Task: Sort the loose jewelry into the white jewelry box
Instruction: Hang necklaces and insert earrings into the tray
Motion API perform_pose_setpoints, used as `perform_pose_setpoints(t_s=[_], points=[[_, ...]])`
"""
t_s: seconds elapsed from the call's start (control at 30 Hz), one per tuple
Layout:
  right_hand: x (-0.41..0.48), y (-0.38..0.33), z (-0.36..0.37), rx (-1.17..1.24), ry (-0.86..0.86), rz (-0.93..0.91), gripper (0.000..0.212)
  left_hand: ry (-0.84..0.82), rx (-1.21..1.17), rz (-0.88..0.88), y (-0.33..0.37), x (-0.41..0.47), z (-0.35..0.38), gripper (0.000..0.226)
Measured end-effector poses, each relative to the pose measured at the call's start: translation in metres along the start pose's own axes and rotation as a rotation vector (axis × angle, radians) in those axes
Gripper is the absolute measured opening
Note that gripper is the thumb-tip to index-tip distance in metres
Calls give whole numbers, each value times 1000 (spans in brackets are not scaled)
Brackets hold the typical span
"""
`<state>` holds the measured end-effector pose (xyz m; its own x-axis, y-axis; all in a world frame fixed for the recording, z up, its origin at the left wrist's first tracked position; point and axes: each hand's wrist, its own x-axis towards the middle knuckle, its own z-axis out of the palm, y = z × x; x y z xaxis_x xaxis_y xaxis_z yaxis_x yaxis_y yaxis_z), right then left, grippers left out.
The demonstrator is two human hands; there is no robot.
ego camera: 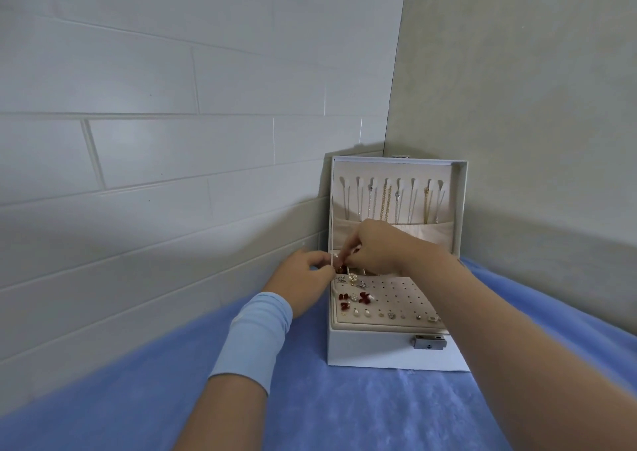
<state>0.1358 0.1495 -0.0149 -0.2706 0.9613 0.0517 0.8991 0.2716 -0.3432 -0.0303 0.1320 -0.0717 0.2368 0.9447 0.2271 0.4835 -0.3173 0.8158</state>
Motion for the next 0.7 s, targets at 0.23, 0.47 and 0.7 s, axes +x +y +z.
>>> perform_pose_setpoints(t_s=[0.23,0.47,0.7], points=[[1,3,-1,31,153,19,16,40,32,-24,2,-2,0,19],[-4,2,1,-1,76,35,19,10,30,-17,6,-2,0,19],[-20,-8,0,32,120,-9,22,72,-26,-72,16,-10,-10,22]])
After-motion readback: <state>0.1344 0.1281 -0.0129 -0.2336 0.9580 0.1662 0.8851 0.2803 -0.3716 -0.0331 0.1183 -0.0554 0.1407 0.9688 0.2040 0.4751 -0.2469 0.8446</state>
